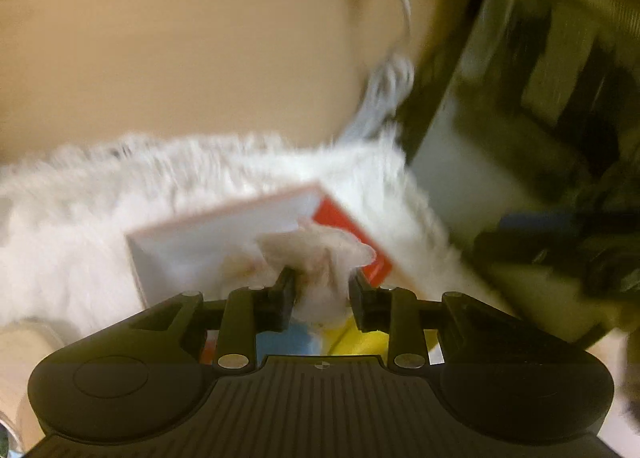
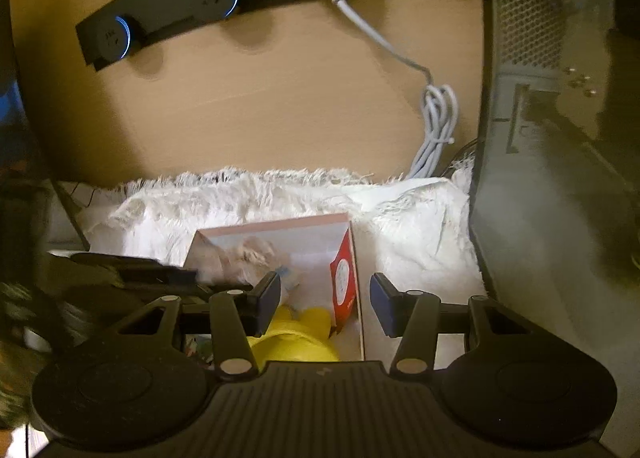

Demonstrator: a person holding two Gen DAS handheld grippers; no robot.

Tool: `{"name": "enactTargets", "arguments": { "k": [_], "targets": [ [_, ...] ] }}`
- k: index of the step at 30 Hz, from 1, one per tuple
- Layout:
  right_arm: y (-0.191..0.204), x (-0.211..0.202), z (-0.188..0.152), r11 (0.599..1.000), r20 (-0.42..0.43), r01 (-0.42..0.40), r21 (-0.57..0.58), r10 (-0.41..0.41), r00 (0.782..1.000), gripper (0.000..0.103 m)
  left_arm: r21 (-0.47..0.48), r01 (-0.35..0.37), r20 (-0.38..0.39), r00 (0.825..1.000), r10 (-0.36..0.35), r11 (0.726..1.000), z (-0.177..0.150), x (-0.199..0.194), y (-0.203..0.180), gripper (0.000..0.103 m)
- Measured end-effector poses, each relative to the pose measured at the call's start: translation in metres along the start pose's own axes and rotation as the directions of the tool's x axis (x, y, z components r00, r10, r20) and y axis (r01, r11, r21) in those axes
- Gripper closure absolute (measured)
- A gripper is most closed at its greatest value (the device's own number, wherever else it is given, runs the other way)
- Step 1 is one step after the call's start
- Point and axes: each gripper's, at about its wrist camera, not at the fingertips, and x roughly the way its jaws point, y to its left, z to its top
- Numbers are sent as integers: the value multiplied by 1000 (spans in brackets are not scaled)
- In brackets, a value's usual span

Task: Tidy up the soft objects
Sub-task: 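Move the left tool to the blue face mask while the right tool nears the bracelet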

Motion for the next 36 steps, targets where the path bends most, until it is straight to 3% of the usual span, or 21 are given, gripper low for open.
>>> {"name": "enactTargets", "arguments": {
  "k": [4,6,11,15,18,21,23,24,26,29,31,34,36],
  "targets": [
    [4,7,1,1000,0,-1,21,1,1000,53,-99,78,61,996,-72,992,14,-32,17,71],
    [11,12,1,1000,-4,-5,14,5,1000,53,-135,84,81,994,-74,987,15,-43,25,71],
    [31,21,-2,999,-16,-41,-18,41,999,53,-175,40,259,966,6,984,4,-92,46,71],
    [53,28,-6,996,-15,-83,-42,82,996,53,-170,-103,366,917,160,980,-12,-144,69,71],
    [75,30,-9,990,13,-131,-58,132,991,53,-232,-217,396,869,296,948,-30,-188,101,71],
    [107,29,-12,979,38,-166,-118,171,984,49,-344,-337,329,831,449,876,-56,-221,143,71],
    [128,30,-14,969,45,-187,-163,196,980,44,-429,-400,244,812,530,810,-80,-234,168,71],
    [139,30,-15,962,39,-202,-184,213,976,42,-451,-411,209,814,541,792,-92,-236,175,71],
    [157,30,-19,942,9,-249,-226,257,966,42,-457,-393,166,844,511,798,-114,-232,182,71],
    [179,26,-30,906,-38,-307,-291,310,950,42,-409,-331,112,907,407,850,-136,-213,174,71],
    [189,20,-40,878,-63,-337,-339,337,940,42,-338,-312,57,935,350,888,-144,-192,159,71],
    [195,16,-64,852,-133,-377,-364,353,926,39,-275,-296,-29,954,300,915,-155,-157,142,71],
    [194,18,-84,839,-204,-405,-363,352,913,39,-273,-304,-71,953,296,913,-159,-138,134,71]
  ]
}}
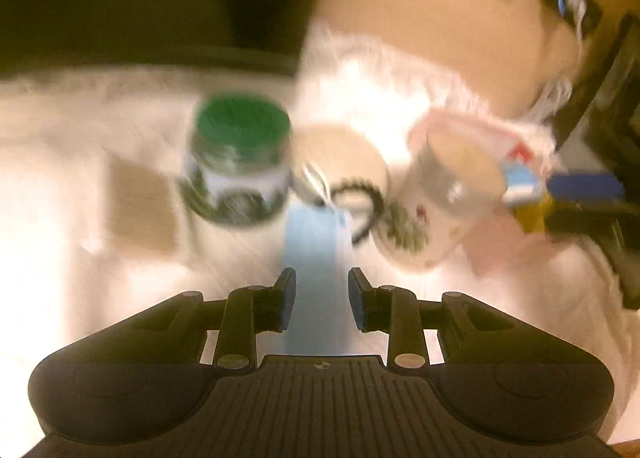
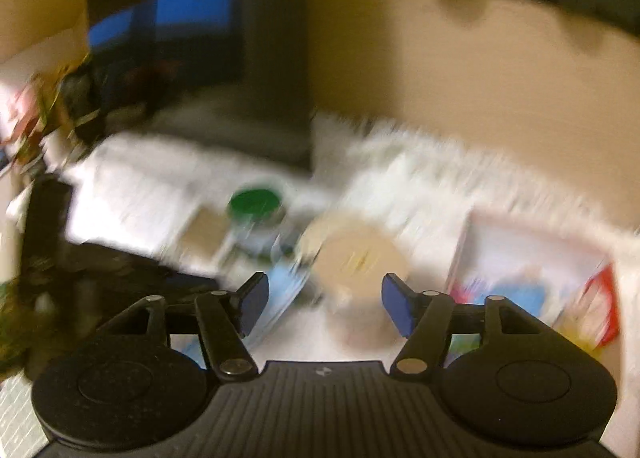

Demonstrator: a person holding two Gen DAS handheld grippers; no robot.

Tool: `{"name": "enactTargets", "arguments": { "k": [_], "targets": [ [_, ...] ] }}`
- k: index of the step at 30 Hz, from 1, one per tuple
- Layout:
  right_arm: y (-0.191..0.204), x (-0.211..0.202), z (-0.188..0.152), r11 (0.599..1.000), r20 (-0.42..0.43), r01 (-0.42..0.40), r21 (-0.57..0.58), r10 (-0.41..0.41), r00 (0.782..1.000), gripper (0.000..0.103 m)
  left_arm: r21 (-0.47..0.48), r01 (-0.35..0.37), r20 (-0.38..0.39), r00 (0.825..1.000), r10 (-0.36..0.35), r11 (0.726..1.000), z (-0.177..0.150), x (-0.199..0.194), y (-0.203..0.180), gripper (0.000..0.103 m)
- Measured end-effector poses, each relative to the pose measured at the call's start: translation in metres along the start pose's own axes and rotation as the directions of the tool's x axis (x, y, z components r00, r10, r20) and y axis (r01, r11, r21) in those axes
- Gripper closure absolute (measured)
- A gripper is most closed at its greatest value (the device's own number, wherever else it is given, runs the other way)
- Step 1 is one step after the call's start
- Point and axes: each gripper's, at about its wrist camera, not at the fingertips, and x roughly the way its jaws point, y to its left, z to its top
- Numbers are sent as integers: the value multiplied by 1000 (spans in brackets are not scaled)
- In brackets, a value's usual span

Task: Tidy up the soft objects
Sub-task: 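Move the left tool to the blue face mask while the right tool nears the bracelet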

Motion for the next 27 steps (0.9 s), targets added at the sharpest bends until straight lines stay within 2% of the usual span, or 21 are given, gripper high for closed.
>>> {"name": "enactTargets", "arguments": {
  "k": [2,7,9,14,18,20,22,27],
  "targets": [
    [1,11,-21,1000,-64,2,8,-1,998,39,4,3,-18,1000,-3,1000,-2,11,-7,71],
    [-23,36,-58,991,-188,81,106,-60,980,39,47,32,-73,997,-29,998,-4,26,-24,71],
    [-29,41,-69,987,-211,120,110,-95,973,39,65,32,-105,994,-25,997,-6,32,-30,71],
    [-29,41,-80,985,-205,148,89,-127,971,36,102,4,-108,994,7,995,-10,36,-36,71],
    [-24,42,-83,988,-198,135,72,-119,973,22,69,11,-118,993,-2,998,-10,36,-32,72],
    [-21,42,-85,988,-195,132,86,-114,974,14,18,36,-122,992,-33,999,-11,35,-27,72],
    [-20,44,-87,990,-208,111,91,-90,974,0,-50,67,-121,990,-72,997,-13,34,-21,73],
    [-18,47,-86,991,-223,114,71,-96,970,0,-101,75,-115,990,-86,992,-14,32,-14,78]
  ]
}}
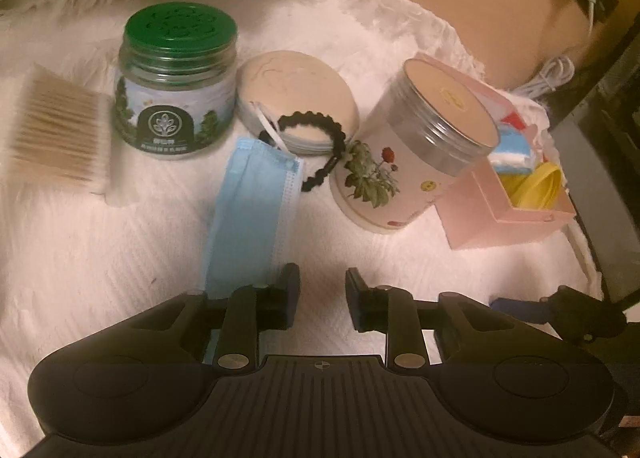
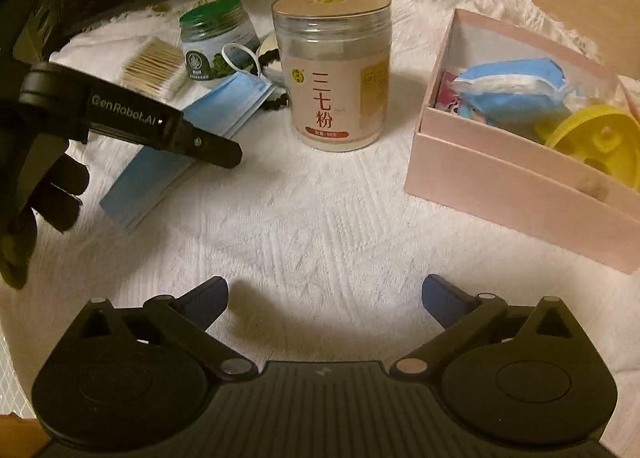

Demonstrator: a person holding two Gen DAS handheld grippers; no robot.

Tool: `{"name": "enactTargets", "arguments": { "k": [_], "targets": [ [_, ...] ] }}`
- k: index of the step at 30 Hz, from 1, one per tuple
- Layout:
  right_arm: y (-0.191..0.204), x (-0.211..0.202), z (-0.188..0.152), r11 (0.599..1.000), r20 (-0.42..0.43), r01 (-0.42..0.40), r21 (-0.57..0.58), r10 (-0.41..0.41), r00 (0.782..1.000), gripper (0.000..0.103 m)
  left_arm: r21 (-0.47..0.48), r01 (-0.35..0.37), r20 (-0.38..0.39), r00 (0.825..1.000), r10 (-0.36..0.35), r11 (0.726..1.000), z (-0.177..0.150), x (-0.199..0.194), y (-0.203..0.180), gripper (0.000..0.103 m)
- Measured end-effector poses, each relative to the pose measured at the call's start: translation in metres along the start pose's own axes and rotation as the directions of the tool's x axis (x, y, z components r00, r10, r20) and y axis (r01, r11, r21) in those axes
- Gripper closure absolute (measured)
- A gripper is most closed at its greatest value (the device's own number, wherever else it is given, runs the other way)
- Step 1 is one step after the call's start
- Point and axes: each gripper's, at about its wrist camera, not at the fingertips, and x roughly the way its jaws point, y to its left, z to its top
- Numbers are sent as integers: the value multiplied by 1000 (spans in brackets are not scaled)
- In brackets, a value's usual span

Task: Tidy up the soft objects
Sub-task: 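Move the left tool to the blue face mask while the right tool nears the bracelet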

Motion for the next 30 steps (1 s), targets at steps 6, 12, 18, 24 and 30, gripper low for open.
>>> {"name": "enactTargets", "arguments": {
  "k": [6,12,18,24,30],
  "targets": [
    [4,2,2,1000,-20,18,-15,-19,1000,0,32,-33,25,999,33,999,-5,-1,-6,82],
    [8,-6,1,997,-12,8,-79,-9,1000,9,72,-87,71,994,82,994,-11,-4,-11,90],
    [4,-25,13,996,72,29,-87,-23,997,9,111,-153,151,979,136,982,-12,-17,-11,87],
    [1,-39,26,993,124,35,-114,-21,992,9,115,-191,207,965,164,975,-9,-38,-6,86],
    [-2,-39,27,993,124,28,-112,-14,992,9,27,-193,214,960,183,981,-4,-49,15,86]
  ]
}}
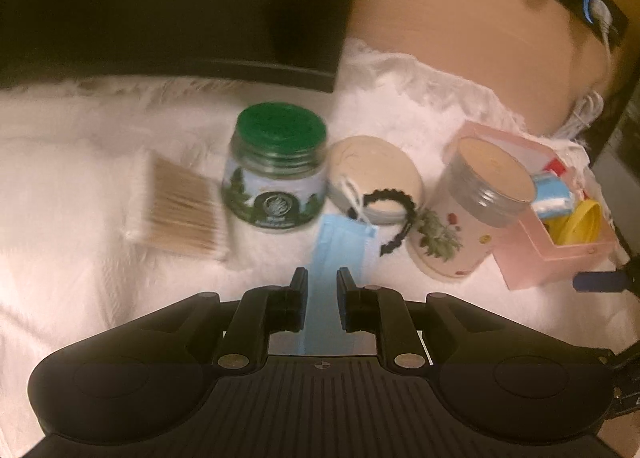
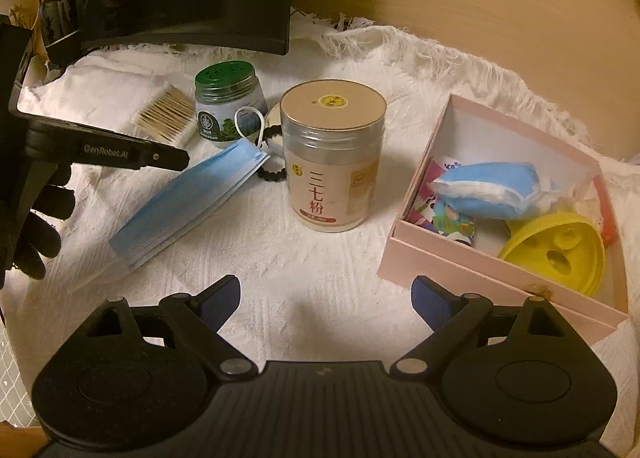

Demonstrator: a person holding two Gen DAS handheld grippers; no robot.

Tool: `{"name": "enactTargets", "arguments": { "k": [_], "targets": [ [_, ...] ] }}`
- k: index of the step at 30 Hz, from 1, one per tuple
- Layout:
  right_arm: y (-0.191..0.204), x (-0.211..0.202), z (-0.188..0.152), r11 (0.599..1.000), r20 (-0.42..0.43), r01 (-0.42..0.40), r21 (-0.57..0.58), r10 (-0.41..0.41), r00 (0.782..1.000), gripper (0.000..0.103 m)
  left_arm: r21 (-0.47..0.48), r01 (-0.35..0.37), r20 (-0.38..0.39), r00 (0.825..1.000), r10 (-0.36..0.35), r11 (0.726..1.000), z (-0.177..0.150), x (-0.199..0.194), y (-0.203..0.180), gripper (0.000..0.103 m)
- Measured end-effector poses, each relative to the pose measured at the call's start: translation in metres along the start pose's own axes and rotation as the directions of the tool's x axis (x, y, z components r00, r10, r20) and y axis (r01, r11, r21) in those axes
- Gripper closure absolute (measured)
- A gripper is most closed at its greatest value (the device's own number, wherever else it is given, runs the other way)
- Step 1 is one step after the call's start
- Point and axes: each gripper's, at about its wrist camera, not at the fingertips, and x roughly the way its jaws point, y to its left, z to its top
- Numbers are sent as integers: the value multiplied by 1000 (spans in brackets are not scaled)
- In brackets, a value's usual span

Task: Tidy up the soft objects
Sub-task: 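Move the left tool to the blue face mask while the right tool nears the bracelet, then grasp the blue mask with the left tool while the right tool grasps the black bead bracelet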

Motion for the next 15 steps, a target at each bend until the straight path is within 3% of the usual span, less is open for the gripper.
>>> {"name": "enactTargets", "arguments": {
  "k": [3,7,11,13,15],
  "targets": [
    [4,1,-1,1000,-7,-10,-20,10,1000,9,-28,41,-65,997,-42,999,-3,12,3,86],
    [11,0,-5,998,-8,-19,-54,18,1000,9,32,16,-100,995,-13,999,-9,22,-8,84],
    [14,4,-8,998,-25,-22,-62,20,999,9,74,100,-148,985,-88,992,-14,28,-21,83],
    [13,5,-9,998,-30,-23,-52,21,999,9,117,108,-149,985,-90,987,-16,28,-30,72],
    [13,5,-9,999,-31,-25,-48,24,999,9,158,81,-138,989,-60,984,-18,28,-37,71]
  ]
}}
